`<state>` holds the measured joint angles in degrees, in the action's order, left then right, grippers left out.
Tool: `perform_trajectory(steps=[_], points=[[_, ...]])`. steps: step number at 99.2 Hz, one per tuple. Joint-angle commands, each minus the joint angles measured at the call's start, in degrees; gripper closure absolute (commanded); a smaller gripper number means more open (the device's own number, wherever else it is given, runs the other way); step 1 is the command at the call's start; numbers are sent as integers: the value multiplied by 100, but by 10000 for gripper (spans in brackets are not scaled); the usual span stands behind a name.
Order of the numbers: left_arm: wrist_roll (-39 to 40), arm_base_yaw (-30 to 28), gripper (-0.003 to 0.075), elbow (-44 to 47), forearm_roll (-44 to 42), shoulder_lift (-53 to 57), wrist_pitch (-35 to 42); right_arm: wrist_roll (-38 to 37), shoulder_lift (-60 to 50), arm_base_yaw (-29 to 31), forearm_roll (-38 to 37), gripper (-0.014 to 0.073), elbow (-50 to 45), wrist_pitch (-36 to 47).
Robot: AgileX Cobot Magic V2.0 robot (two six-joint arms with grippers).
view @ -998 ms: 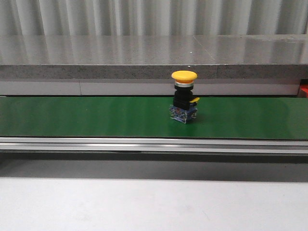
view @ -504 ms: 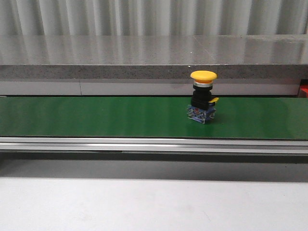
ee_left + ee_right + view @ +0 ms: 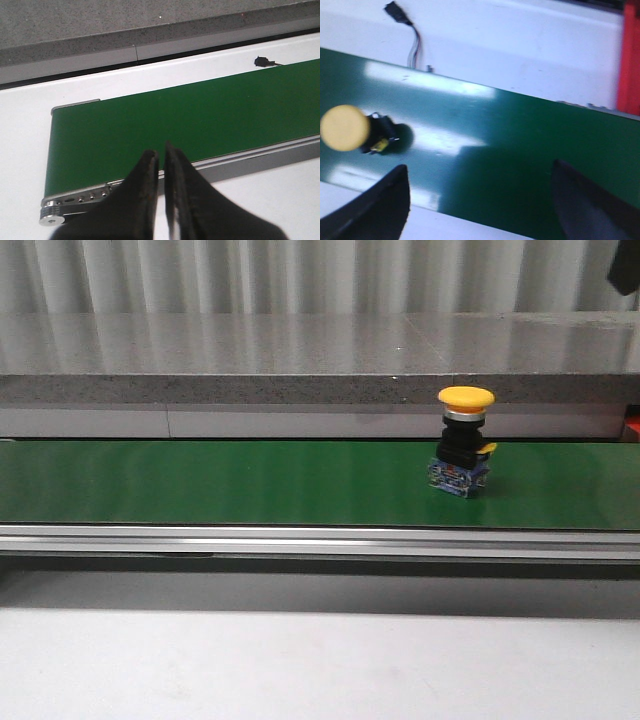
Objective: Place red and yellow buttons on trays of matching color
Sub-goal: 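Return the right gripper above the yellow button at the belt's end, then grasp the yellow button and lift it with the right gripper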
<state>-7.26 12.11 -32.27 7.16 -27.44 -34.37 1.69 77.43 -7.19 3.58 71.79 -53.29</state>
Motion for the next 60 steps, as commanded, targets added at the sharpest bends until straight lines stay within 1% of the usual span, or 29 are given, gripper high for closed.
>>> perform_trajectory(steps=[1,14,21,41,60], points=[[-1,38,726,-153,84,-39,413,21,-158,-310,47,-37,129,174],[-1,38,726,-153,84,-39,413,27,111,-591,240,-36,129,-14],[-1,38,726,-153,84,-39,413,66,324,-615,391,-36,129,-129],[-1,38,726,-153,84,-39,413,502,943,-615,734,-29,141,-279],[-1,38,726,-153,84,-39,413,837,1438,-615,745,-29,141,2]])
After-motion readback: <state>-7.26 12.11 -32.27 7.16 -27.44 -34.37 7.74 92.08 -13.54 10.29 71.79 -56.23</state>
